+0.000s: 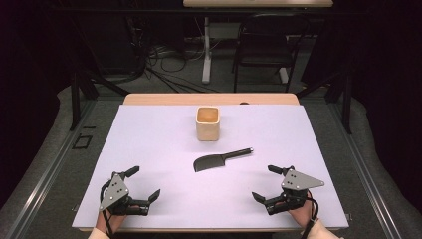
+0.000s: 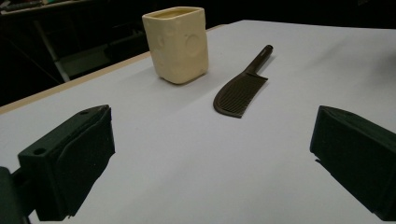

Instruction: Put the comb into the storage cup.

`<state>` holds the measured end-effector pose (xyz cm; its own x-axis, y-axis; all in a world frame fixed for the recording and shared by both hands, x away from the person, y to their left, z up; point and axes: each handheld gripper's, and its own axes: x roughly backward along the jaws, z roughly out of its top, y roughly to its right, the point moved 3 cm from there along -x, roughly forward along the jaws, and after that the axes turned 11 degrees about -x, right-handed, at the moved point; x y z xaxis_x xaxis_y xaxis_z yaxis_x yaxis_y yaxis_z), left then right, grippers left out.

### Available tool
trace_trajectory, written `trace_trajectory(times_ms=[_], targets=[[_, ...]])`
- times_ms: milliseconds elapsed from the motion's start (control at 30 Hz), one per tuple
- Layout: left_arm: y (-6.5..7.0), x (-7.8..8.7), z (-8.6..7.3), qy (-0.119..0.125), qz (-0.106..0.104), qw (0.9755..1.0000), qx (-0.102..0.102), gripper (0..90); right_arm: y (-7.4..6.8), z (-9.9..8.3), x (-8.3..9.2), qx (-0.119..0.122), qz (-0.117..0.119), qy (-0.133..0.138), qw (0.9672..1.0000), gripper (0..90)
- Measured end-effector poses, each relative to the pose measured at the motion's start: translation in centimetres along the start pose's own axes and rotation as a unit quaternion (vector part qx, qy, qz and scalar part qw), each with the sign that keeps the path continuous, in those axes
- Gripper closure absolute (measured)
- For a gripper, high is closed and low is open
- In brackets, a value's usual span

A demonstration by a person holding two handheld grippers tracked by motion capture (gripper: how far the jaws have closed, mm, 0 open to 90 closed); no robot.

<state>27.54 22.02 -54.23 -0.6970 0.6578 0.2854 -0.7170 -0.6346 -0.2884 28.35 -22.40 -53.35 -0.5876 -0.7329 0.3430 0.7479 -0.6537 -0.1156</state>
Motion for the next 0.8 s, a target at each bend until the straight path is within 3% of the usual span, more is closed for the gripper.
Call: trace_trajectory(times_ms=[800], targets=[[0.0, 0.1, 0.0, 0.0, 0.001, 1.0, -0.001, 0.0, 0.7, 0.8, -1.8, -0.027, -0.009, -0.02, 0.9994, 0.0]])
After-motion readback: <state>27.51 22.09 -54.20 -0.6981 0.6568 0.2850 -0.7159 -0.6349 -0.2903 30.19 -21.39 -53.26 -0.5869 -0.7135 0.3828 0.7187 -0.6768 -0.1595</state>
